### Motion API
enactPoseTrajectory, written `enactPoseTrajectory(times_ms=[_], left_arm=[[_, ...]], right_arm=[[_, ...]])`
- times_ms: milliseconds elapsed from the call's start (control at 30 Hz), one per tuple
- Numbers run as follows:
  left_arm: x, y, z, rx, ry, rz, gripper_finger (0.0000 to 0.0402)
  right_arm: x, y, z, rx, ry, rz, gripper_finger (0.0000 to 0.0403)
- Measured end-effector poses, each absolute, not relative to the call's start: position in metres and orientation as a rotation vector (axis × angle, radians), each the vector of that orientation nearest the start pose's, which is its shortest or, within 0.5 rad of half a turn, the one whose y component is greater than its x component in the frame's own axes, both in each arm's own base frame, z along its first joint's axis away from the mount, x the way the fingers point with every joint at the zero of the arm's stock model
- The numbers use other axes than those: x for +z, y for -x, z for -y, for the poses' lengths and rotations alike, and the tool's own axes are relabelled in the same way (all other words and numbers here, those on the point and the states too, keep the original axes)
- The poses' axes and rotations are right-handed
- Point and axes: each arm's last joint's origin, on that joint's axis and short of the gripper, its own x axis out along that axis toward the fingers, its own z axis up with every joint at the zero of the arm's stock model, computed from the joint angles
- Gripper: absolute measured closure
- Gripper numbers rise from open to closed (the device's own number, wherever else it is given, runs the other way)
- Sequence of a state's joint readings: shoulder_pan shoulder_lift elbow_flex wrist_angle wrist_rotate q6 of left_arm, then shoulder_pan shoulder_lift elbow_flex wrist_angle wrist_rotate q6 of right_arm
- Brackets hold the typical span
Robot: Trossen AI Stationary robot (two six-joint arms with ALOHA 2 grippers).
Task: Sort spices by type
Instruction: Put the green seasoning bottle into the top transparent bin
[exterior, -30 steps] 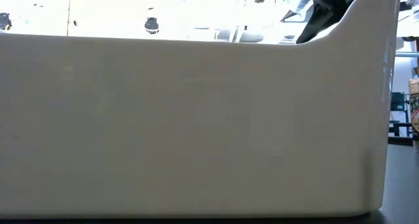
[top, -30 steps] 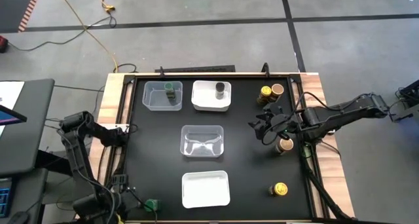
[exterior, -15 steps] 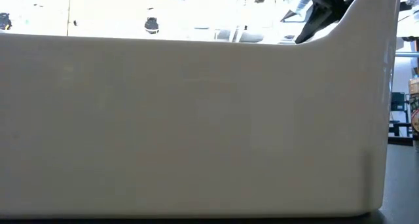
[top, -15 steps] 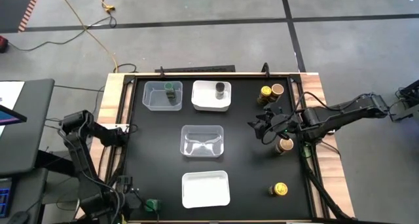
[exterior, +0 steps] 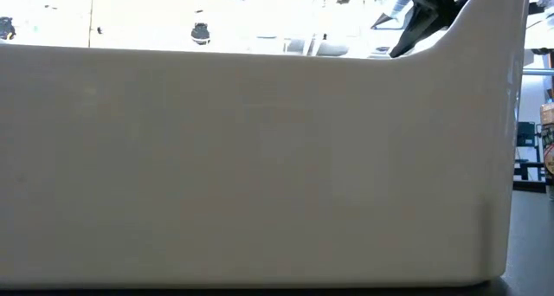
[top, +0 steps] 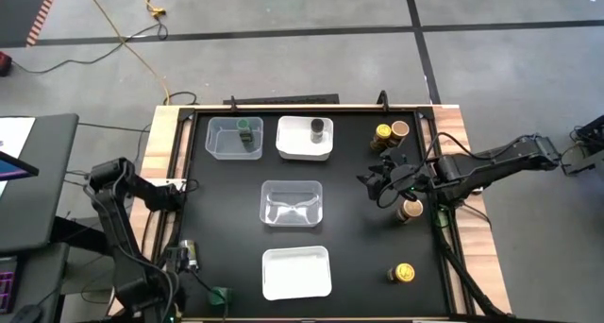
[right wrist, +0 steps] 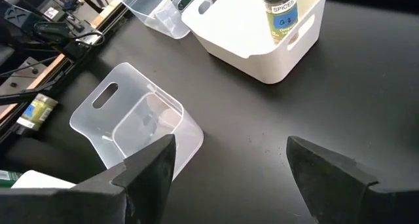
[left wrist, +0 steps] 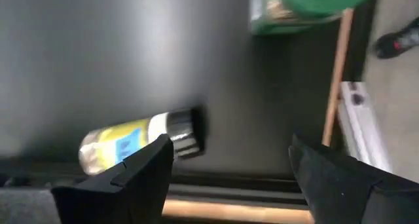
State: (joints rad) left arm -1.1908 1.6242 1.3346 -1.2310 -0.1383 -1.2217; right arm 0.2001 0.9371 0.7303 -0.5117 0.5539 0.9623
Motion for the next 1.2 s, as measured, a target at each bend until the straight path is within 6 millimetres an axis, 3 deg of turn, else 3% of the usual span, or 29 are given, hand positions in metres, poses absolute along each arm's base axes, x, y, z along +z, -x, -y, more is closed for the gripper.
enactPoseTrajectory(times_ms=[233,400,800,1200], left_arm=[[0.265,-0.108,0.258,0.115,0.045,-1.438,0.0111],[0.267,-0.112,0.266,-0.005,0.068,-1.399,0.0111],[0.278,-0.154,0.259,-0.069,0.133,-1.293,0.0111],[0.282,-0.178,0.26,-0.13,0.247,-1.214,0.0111]], right_arm=[[0.264,-0.185,-0.022,-0.62,-0.65,-0.445,0.0085],[0.264,-0.185,-0.022,-0.62,-0.651,-0.445,0.0085],[0.264,-0.185,-0.022,-0.618,-0.65,-0.448,0.0085],[0.263,-0.184,-0.023,-0.598,-0.627,-0.469,0.0085]])
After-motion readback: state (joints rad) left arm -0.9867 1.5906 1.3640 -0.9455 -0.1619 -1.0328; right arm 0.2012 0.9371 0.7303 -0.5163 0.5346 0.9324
